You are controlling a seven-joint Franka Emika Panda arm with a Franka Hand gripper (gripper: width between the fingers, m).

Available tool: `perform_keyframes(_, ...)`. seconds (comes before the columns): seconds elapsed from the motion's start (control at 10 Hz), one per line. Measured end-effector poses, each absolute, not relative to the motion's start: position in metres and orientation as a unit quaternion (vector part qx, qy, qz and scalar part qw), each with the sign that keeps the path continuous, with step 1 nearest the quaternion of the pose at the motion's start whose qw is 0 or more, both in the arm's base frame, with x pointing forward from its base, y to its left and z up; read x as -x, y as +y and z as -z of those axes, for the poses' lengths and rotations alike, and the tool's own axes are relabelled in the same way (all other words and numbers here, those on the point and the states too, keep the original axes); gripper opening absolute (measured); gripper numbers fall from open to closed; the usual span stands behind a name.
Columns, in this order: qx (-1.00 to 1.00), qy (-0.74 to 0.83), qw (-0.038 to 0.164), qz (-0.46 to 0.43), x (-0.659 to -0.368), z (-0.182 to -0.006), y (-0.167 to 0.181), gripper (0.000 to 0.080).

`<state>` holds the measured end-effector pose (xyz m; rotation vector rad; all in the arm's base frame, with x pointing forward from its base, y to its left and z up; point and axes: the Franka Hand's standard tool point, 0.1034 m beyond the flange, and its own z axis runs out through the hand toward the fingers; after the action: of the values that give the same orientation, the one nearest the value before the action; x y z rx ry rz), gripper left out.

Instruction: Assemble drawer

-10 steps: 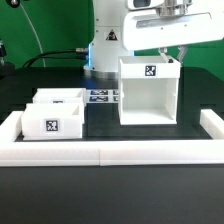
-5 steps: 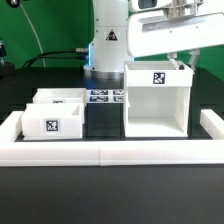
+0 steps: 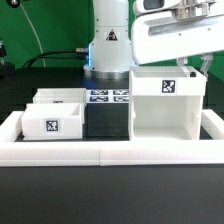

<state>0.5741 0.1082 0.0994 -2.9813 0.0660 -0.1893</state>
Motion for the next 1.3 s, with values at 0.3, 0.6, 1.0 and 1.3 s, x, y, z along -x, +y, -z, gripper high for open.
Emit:
perform_keyframes(0.3, 0.994, 0.015, 0.078, 0.072, -0.586, -0.102, 0.106, 0.0047)
perform_keyframes(0.6, 0.994, 0.034, 0.079, 0.072, -0.586, -0.103, 0.107, 0.0047)
perform_keyframes(1.0, 0.984, 0.135, 0.088, 0.071, -0.589, -0.105, 0.109, 0.0047)
perform_keyframes(1.3, 0.971, 0.21, 0.095, 0.068, -0.593, -0.107, 0.109, 0.0047)
